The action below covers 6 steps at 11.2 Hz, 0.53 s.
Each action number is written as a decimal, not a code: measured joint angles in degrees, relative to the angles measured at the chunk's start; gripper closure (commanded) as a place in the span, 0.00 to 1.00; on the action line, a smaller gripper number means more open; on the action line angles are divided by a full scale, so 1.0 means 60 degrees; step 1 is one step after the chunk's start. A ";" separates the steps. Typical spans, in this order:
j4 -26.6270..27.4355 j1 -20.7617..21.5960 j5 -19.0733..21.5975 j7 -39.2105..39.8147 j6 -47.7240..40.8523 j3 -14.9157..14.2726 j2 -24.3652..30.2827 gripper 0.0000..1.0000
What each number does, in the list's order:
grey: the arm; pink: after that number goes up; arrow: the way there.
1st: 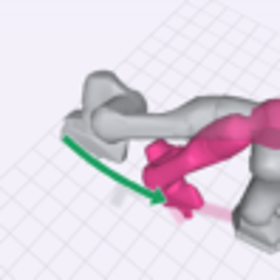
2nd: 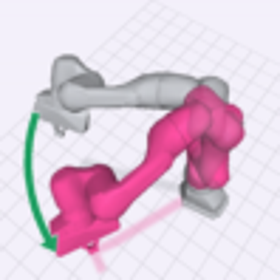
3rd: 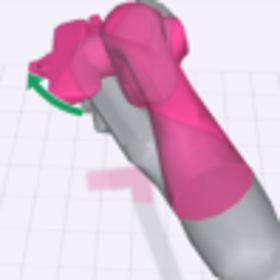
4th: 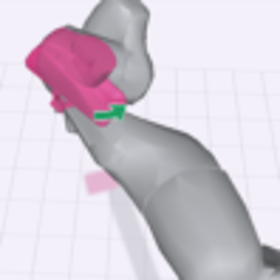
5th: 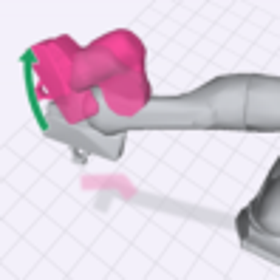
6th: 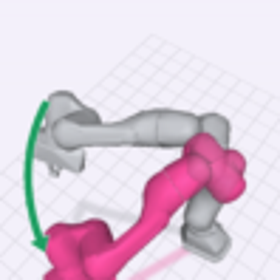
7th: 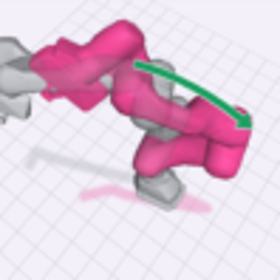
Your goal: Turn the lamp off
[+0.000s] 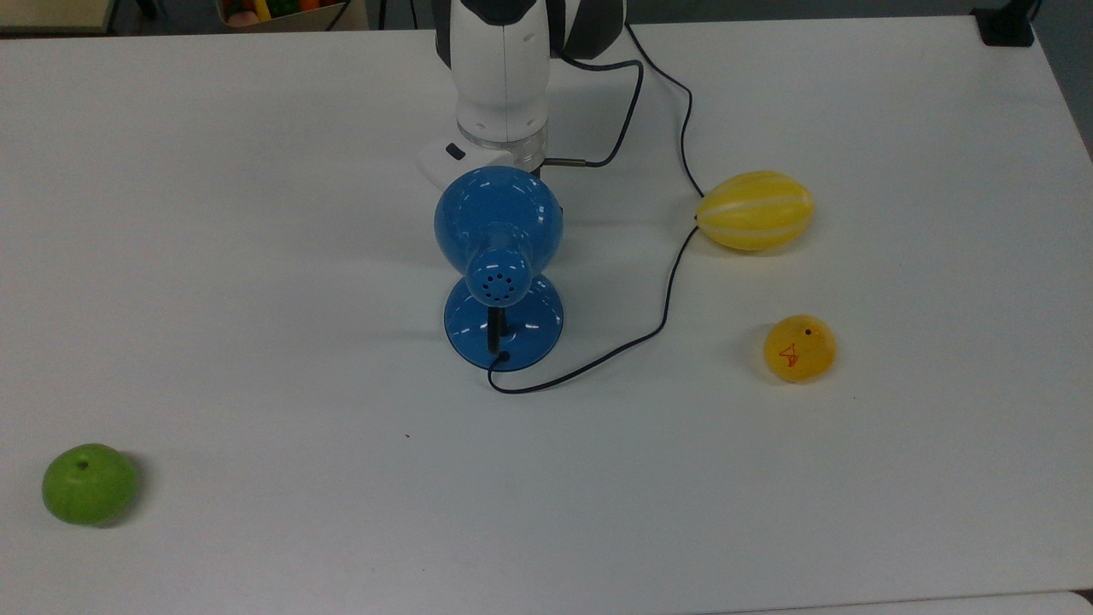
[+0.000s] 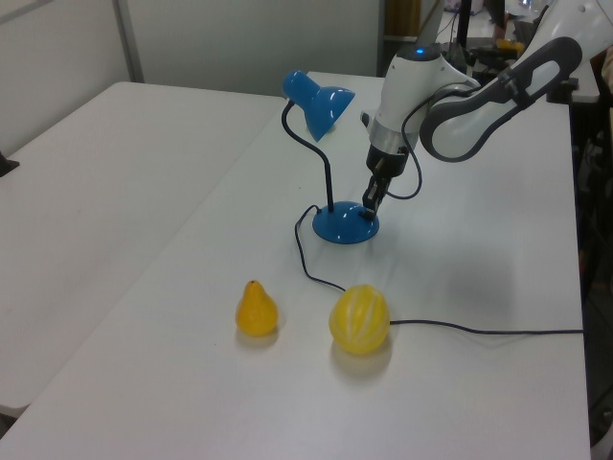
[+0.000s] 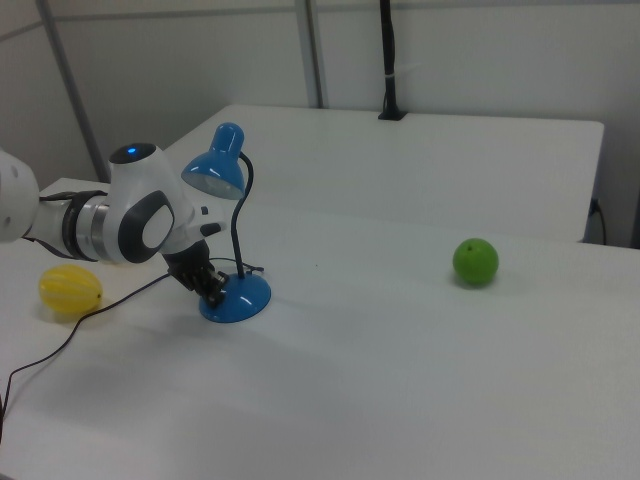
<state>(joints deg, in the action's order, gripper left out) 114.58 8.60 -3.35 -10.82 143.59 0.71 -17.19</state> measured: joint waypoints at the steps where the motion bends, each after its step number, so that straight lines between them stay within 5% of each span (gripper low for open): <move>1: -0.0064 0.0000 0.0000 -0.0021 -0.0528 0.0000 0.0030 1.00; 6: -0.1254 -0.0032 0.0000 -0.0034 -0.4414 -0.0002 0.1282 1.00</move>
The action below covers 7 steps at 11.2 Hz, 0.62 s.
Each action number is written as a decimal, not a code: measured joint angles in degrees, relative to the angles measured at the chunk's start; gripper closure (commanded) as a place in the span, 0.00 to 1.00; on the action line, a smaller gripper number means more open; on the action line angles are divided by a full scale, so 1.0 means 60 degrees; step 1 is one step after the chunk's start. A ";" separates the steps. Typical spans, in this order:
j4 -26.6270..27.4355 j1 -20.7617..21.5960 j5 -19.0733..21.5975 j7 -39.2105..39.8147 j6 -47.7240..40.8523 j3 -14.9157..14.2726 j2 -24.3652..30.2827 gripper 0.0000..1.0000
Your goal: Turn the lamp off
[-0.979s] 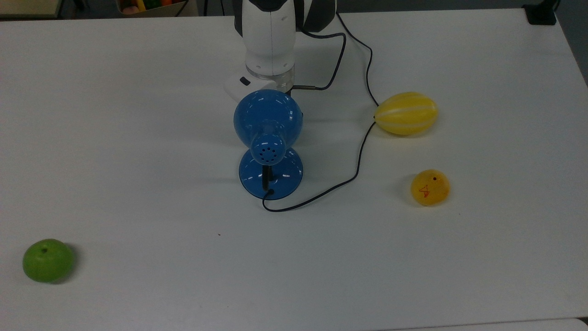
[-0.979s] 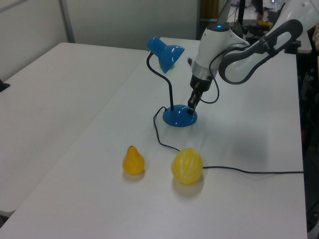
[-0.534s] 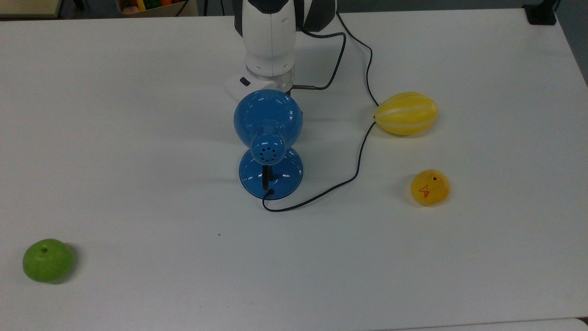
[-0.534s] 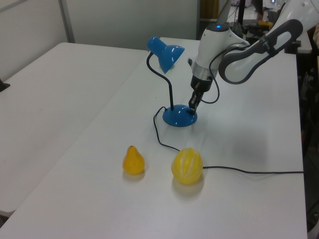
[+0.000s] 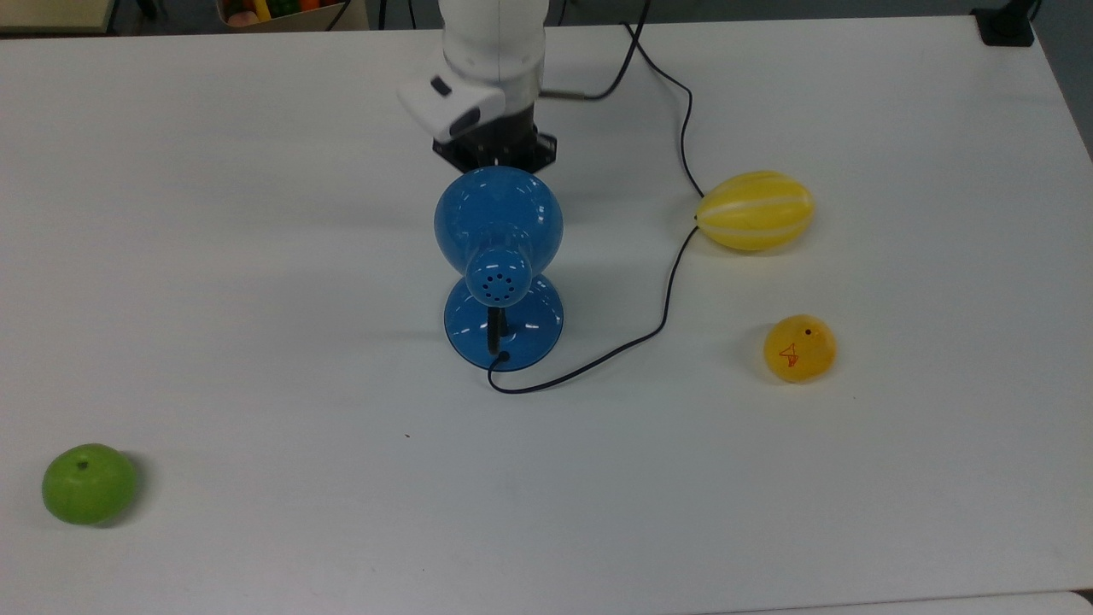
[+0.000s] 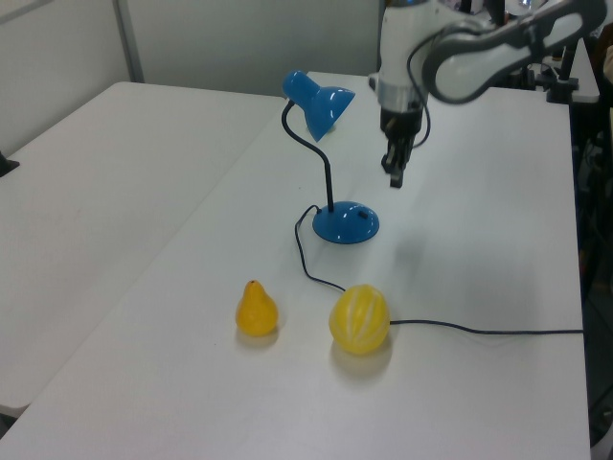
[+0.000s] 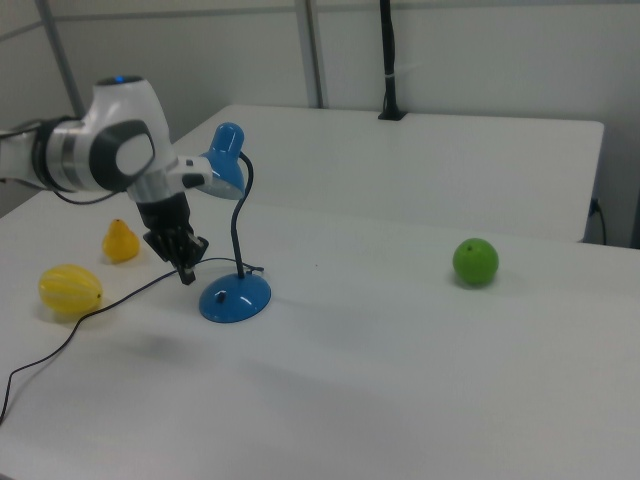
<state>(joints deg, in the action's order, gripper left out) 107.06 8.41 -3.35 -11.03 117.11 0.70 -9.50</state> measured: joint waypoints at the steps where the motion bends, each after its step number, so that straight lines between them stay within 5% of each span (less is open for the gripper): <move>1: -0.0155 -0.0016 -0.0001 0.0000 -0.0622 -0.0011 0.0340 1.00; 6: -0.1280 -0.0141 -0.0042 0.0455 -0.3323 -0.0354 0.1595 0.98; 7: -0.1456 -0.0201 -0.0042 0.0606 -0.3489 -0.0428 0.1683 0.76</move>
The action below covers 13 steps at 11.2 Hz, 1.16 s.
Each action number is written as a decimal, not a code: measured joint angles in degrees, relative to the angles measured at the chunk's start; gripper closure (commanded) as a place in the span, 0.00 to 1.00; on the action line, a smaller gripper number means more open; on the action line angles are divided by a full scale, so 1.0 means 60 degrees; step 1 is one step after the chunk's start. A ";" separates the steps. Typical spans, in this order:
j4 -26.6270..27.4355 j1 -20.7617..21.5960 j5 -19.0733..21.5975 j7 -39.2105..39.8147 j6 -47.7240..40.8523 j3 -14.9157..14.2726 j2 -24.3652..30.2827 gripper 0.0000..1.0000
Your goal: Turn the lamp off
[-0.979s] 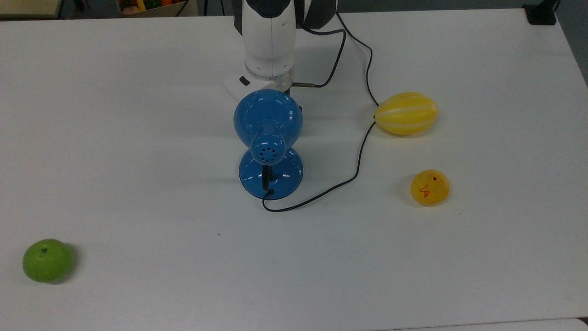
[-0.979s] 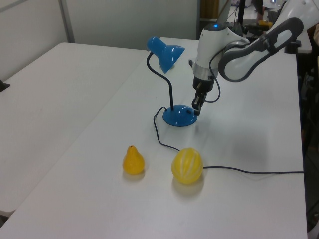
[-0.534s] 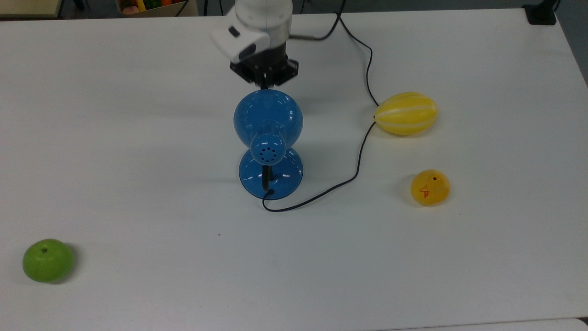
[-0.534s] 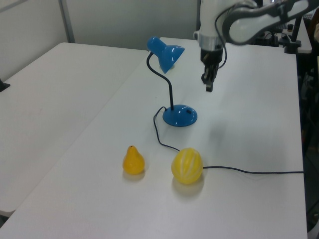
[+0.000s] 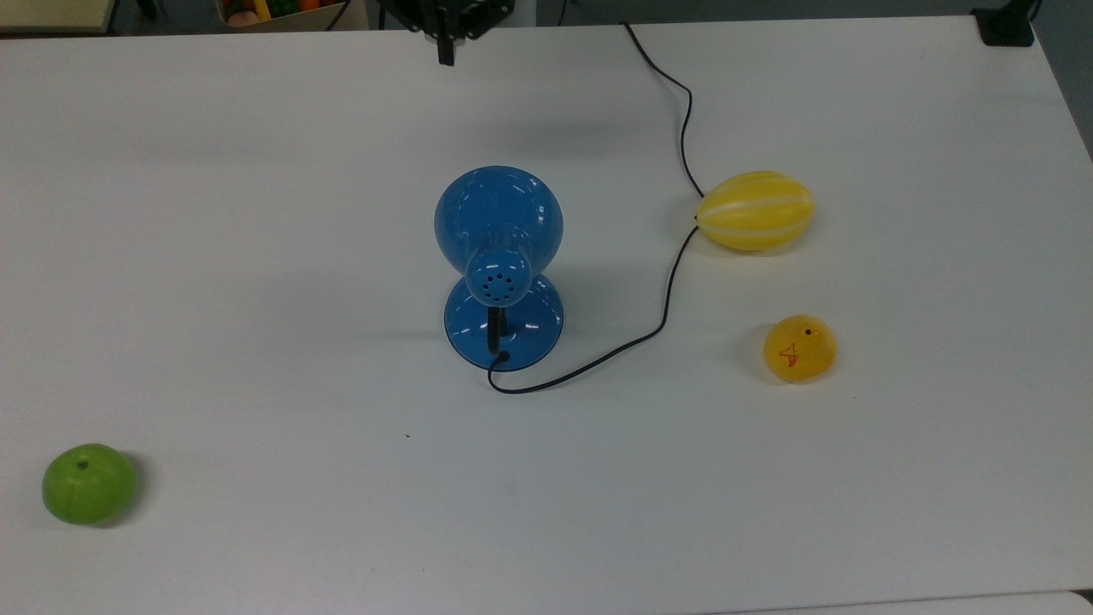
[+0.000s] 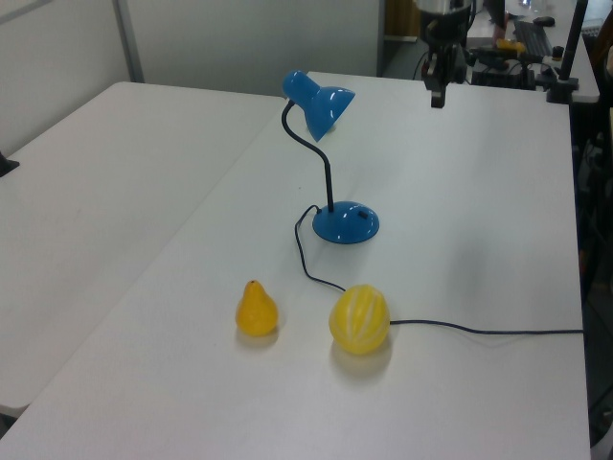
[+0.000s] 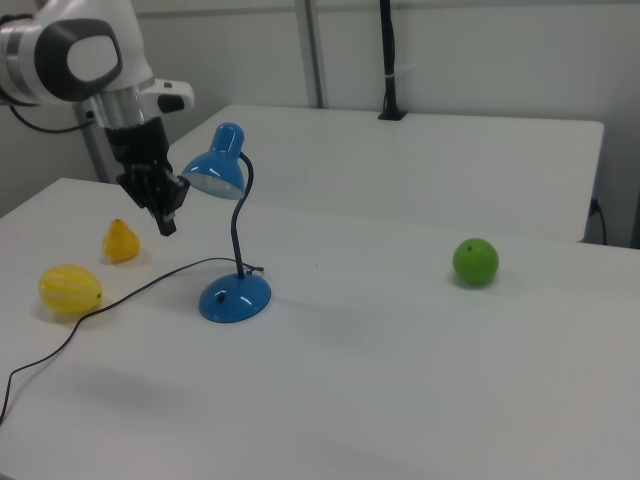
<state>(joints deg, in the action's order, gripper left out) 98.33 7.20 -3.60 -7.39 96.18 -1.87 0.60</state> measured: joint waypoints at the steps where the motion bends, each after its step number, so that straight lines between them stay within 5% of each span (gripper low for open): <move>1: -0.0108 -0.0099 0.0001 0.0055 -0.0025 -0.0021 0.0063 0.45; 2: -0.0186 -0.0204 0.0004 0.0060 -0.0034 -0.0028 0.0109 0.24; 4: -0.0306 -0.0314 0.0006 0.0072 -0.0124 -0.0031 0.0127 0.00; 13: -0.0560 -0.0350 0.0005 0.0080 -0.0304 -0.0034 0.0132 0.00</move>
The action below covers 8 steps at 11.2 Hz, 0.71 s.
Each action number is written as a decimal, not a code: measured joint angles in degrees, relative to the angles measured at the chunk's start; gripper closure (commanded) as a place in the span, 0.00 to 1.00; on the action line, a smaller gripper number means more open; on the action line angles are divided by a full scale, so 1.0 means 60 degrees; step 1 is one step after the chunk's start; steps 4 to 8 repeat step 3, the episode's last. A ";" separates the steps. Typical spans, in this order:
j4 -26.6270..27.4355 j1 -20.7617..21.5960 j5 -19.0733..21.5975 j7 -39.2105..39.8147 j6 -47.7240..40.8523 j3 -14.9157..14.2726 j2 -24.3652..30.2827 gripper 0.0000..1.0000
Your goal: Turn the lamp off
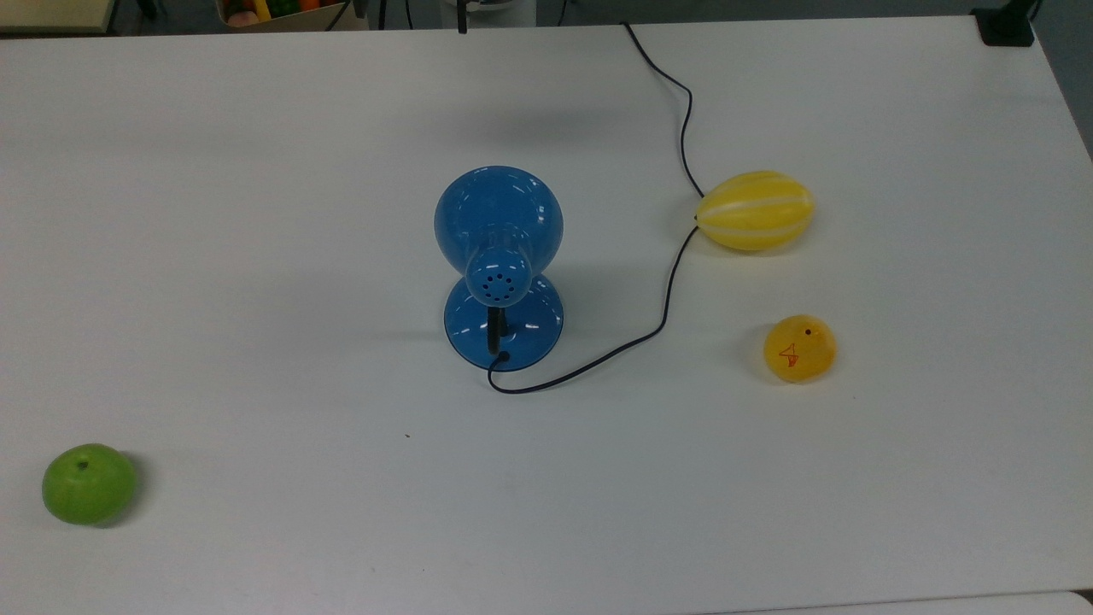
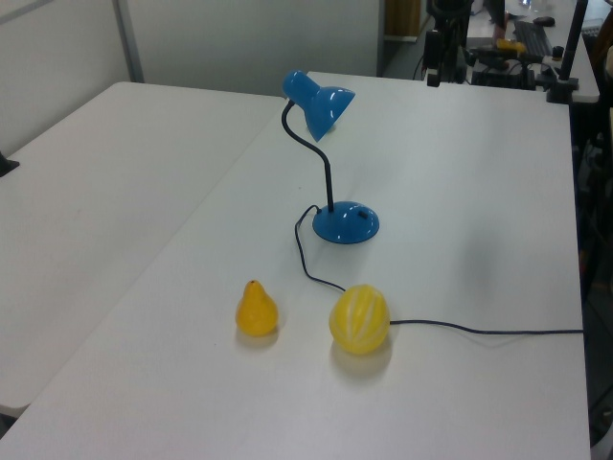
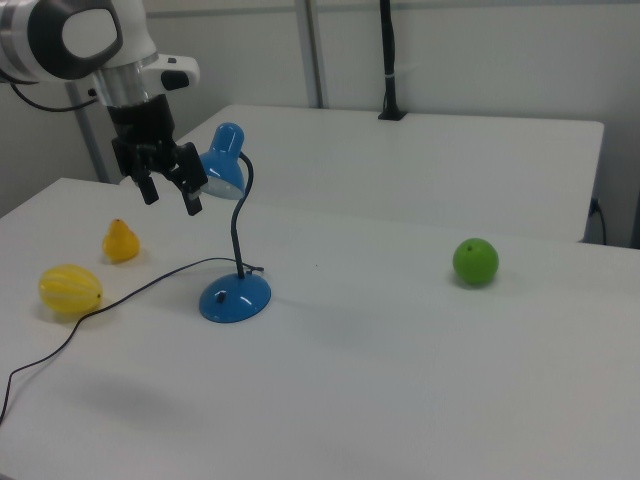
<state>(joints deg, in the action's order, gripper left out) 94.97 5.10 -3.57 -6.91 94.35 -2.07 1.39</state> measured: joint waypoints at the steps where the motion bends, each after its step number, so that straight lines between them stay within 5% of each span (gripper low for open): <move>1: -0.0037 -0.0023 0.0000 0.0000 -0.0015 0.0000 0.0000 0.00; 8: -0.0045 -0.0081 0.0000 0.0000 -0.0024 -0.0001 0.0000 0.00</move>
